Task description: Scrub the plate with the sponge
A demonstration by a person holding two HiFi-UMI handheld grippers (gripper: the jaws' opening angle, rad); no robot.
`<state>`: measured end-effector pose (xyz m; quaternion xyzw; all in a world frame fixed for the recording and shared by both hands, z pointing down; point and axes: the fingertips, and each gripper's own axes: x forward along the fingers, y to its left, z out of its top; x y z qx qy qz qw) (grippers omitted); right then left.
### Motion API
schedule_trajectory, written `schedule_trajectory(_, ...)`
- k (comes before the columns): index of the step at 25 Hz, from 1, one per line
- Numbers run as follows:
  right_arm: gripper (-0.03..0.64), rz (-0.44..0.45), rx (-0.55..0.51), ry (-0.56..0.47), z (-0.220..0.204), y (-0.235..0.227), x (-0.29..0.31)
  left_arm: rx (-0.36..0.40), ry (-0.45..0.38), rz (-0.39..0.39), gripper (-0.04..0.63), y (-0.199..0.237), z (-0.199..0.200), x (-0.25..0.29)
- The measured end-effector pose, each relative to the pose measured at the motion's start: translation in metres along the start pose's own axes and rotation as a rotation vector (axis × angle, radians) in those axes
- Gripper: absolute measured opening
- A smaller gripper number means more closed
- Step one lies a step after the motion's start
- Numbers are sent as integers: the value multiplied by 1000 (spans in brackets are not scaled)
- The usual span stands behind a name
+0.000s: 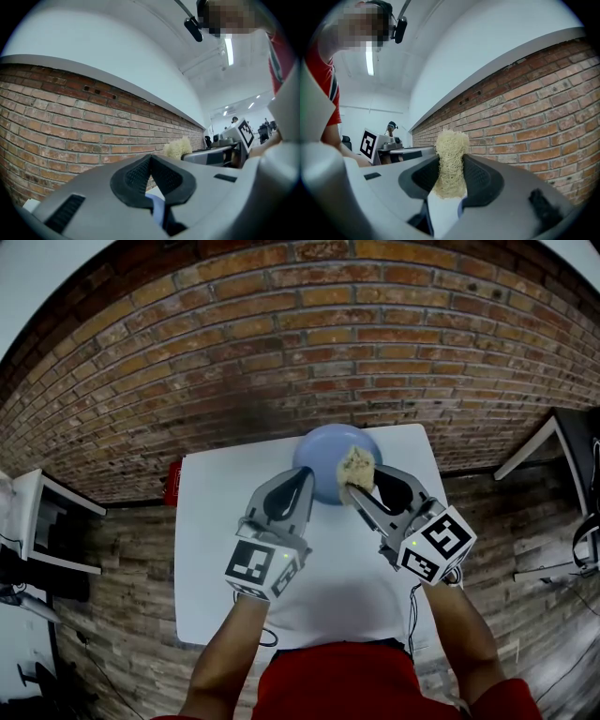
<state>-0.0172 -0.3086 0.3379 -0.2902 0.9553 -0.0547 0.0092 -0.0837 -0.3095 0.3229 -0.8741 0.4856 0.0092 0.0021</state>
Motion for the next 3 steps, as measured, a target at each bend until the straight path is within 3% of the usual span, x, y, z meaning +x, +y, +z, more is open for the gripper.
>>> schedule_trajectory(3,152,-3,0,3,-1,0,2,-3,0,1,14,3,-2,-1)
